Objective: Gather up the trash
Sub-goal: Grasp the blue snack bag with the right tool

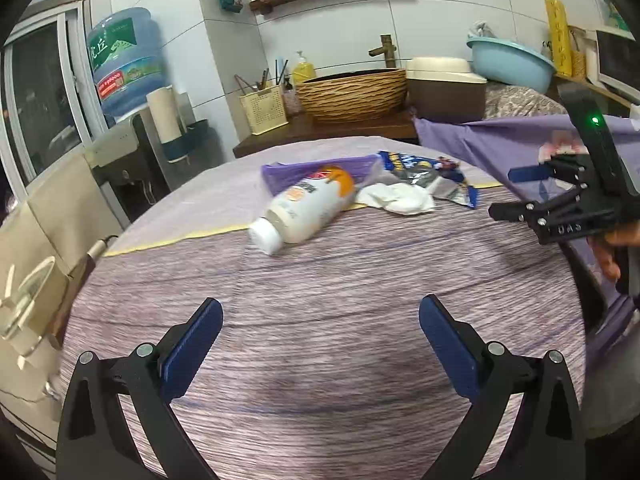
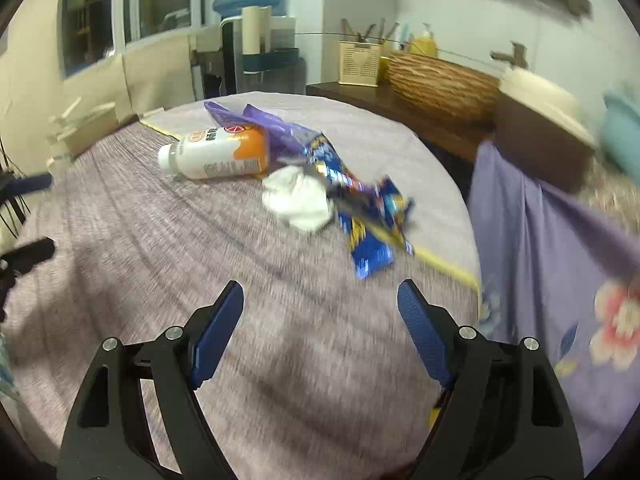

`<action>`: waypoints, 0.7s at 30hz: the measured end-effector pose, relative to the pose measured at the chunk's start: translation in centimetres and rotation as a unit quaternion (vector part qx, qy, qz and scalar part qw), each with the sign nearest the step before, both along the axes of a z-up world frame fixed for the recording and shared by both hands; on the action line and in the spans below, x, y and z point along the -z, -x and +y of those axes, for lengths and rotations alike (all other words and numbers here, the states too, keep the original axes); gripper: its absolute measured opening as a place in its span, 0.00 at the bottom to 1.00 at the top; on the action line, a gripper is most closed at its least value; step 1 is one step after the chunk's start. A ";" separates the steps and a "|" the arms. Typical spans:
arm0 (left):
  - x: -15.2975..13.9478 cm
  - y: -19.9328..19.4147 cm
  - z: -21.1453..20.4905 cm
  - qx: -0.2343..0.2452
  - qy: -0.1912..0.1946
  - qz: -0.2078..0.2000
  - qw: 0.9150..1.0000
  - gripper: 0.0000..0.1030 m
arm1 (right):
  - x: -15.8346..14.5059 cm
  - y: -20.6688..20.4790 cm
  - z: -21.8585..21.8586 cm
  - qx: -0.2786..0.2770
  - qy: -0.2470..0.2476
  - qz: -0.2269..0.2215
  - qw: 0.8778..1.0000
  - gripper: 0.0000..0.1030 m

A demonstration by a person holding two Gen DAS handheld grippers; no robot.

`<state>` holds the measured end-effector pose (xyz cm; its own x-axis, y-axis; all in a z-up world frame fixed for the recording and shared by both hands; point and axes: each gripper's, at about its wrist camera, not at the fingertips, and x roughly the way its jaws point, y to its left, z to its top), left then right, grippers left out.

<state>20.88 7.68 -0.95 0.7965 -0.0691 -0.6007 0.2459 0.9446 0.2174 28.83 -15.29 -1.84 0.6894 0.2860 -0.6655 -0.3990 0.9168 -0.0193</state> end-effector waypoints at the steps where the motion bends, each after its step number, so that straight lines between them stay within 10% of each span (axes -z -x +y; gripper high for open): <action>1: -0.2 -0.4 0.4 0.000 0.001 0.000 1.000 0.95 | -0.1 -1.1 0.6 0.000 0.016 -0.006 1.000 0.77; 9: -0.3 -2.8 2.2 0.003 0.016 0.028 0.999 0.95 | 1.1 -7.6 1.2 0.004 0.069 0.002 0.998 0.72; 16: 0.8 -4.2 1.7 0.020 -0.012 0.028 0.999 0.95 | 2.6 -8.9 1.9 -0.009 0.090 0.010 0.996 0.20; 21: 0.6 -6.1 0.9 0.039 -0.023 0.028 0.999 0.95 | 2.0 -8.0 1.6 -0.007 0.079 -0.009 0.997 0.09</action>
<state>26.96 8.53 -1.56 0.7543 -0.1003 -0.6488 0.3307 0.9118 0.2435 36.84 -13.71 -3.85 0.6983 0.1886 -0.6906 -0.4101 0.8961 -0.1700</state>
